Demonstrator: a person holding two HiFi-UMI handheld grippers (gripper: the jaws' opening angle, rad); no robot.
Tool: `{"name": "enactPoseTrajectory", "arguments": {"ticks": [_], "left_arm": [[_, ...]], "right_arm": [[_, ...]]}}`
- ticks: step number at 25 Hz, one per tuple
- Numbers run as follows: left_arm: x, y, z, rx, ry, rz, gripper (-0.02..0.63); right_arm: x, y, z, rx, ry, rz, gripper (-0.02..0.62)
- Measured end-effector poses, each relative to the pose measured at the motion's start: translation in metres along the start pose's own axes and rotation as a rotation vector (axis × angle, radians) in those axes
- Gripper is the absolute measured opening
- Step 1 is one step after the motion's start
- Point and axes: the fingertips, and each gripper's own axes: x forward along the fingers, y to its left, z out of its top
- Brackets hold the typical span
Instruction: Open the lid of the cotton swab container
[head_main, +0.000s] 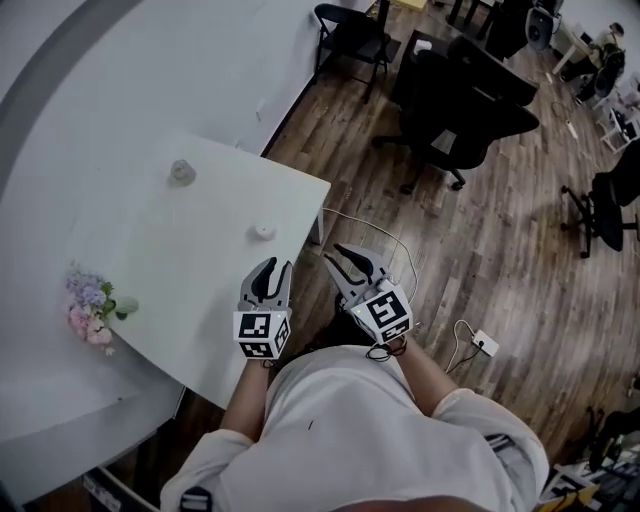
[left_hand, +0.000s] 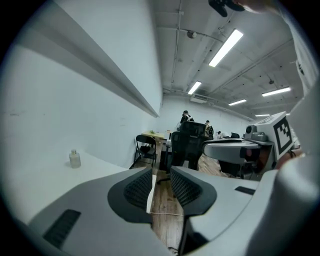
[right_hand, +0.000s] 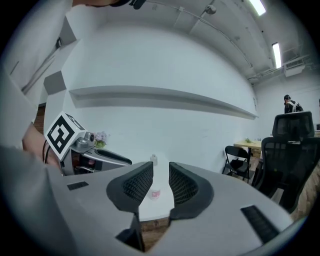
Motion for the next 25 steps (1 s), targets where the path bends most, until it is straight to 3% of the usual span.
{"name": "enactPoseTrajectory", "arguments": {"ticks": [5, 8, 16, 25], "left_arm": [[0.040, 0.011, 0.034, -0.013, -0.041, 0.111, 0.121], [0.054, 0.015, 0.032, -0.006, -0.004, 0.181, 0.123], [0.064, 0.034, -0.040, -0.106, 0.158, 0.311, 0.146], [0.092, 0.086, -0.127, -0.146, 0.313, 0.352, 0.221]], "right_arm": [[0.027, -0.054, 0.015, -0.035, -0.018, 0.067, 0.094], [0.039, -0.073, 0.013, -0.033, -0.003, 0.127, 0.094], [0.078, -0.077, -0.030, -0.001, 0.105, 0.290, 0.094], [0.116, -0.049, -0.062, 0.013, 0.211, 0.366, 0.094]]}}
